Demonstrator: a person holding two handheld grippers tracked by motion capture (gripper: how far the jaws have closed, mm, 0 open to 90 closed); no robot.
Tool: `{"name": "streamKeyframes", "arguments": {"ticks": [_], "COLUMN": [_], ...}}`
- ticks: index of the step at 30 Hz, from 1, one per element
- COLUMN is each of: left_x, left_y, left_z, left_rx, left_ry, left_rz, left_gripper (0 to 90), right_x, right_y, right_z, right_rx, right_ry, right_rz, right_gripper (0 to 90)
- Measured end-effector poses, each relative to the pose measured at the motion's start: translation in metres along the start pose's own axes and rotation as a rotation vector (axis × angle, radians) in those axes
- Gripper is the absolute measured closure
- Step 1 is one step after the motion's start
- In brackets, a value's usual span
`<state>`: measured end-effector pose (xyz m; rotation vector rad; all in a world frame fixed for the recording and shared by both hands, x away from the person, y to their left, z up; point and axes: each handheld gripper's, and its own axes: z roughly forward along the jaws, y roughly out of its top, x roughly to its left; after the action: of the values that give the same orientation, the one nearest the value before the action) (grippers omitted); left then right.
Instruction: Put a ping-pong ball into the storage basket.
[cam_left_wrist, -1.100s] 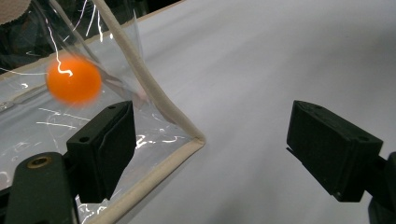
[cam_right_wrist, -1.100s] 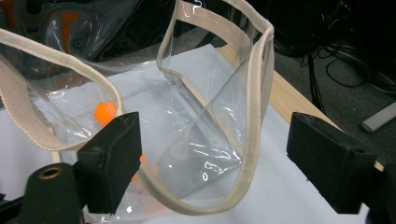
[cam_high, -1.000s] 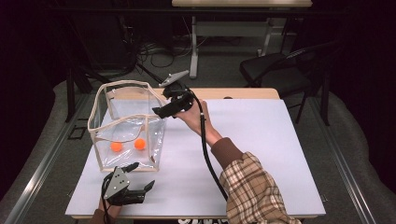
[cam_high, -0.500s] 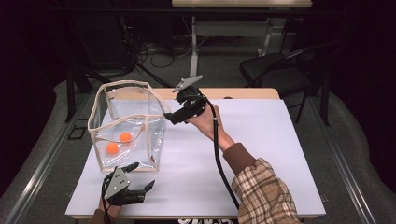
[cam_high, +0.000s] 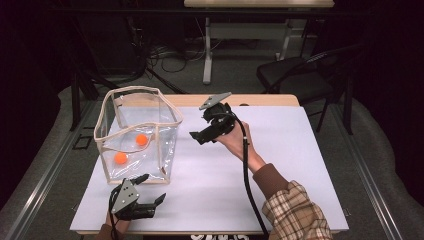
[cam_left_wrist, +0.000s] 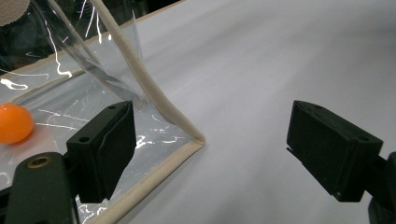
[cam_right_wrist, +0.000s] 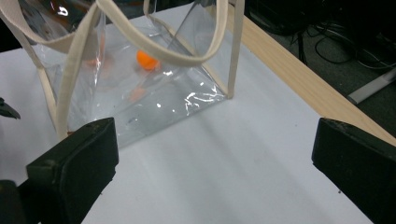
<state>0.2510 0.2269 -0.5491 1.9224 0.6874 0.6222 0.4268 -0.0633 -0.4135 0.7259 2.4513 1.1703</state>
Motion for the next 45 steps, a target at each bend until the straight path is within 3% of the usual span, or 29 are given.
{"name": "streamKeyframes", "arguments": {"ticks": [9,17,18,45], "left_x": [0.0,0.0,0.0,0.0], "left_y": [0.0,0.0,0.0,0.001], "left_z": [0.0,0.0,0.0,0.001], "left_rx": [0.0,-0.001,-0.001,0.0], "left_ry": [-0.001,0.0,0.0,-0.003], "left_rz": [0.0,0.001,0.002,0.004], "left_gripper": [15.8,15.8,15.8,15.8], "right_x": [0.001,0.001,0.004,0.011], "right_y": [-0.023,-0.024,-0.042,-0.086], "right_z": [-0.004,-0.004,-0.007,-0.026], "right_rx": [0.035,0.036,0.052,0.075], "right_ry": [-0.009,-0.01,-0.013,-0.018], "right_rz": [0.009,0.008,0.01,0.033], "right_gripper": [0.0,0.0,0.1,0.3]}}
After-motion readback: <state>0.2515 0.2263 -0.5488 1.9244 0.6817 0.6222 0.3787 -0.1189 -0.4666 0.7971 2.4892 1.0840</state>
